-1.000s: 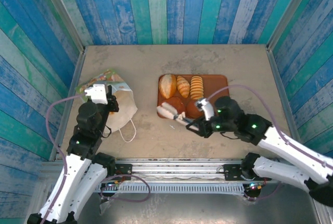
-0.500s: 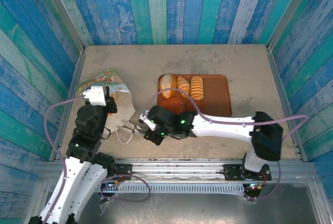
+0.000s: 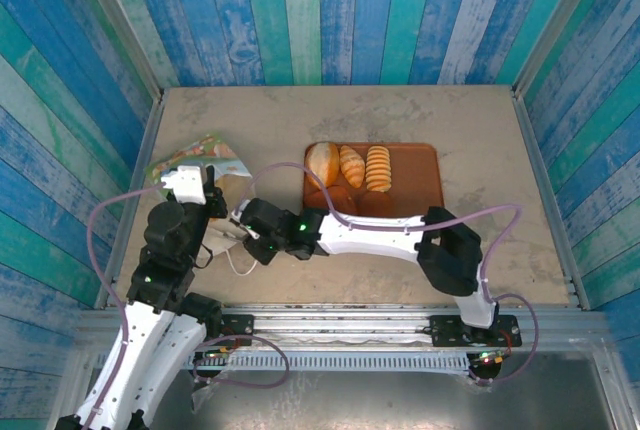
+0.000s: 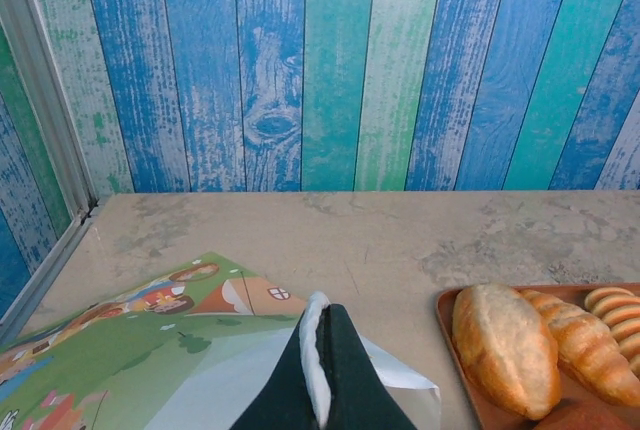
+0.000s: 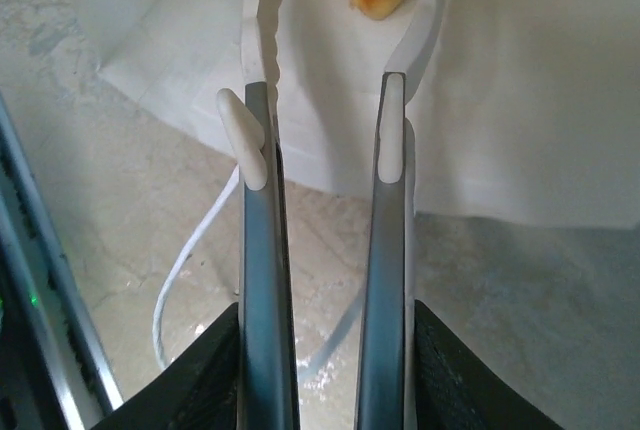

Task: Take the fake bread out of the paper bag

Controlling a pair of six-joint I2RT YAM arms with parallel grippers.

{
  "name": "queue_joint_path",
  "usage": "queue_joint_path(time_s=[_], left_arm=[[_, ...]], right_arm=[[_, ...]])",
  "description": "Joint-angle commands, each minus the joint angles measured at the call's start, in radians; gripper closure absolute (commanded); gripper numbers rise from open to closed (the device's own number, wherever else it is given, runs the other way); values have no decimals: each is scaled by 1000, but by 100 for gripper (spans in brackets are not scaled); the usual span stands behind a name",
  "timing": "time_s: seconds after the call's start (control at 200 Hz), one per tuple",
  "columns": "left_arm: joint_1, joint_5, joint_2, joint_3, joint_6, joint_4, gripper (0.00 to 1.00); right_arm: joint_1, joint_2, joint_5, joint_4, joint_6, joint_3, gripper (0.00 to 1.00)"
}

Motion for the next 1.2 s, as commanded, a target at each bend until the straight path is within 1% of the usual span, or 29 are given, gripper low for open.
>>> queue_joint_path(time_s=[0.0,0.225,0.351,0.516,0.736,0.907,1.012,1.197], left_arm=[[-3,31,-16,-8,-12,39,100],[-3,29,-26,-9,-16,37,100],[-3,34,-20,-8,-17,37,100],[-3,14,-18,-4,-16,25,100],[-3,-5,-13,-6,-12,23,100],[-3,10,24,0,3,28,100],[-3,27,46,8,4,21,100],[-3,30,49,6,4,19,100]], right_arm=[[-12,50,29,-4,7,63,57],[-33,129,-21,-36,-5,142,56],[-33,134,-31,-72,-14,166,66],[-32,57,-27,-78,-9,92,73],[-21,-76,-9,-118,22,-38,72],[-5,-135,19,-176,30,-59,71],[-3,-167,-2,-159,32,-82,72],[-2,-210,13,-172,38,-113,74]])
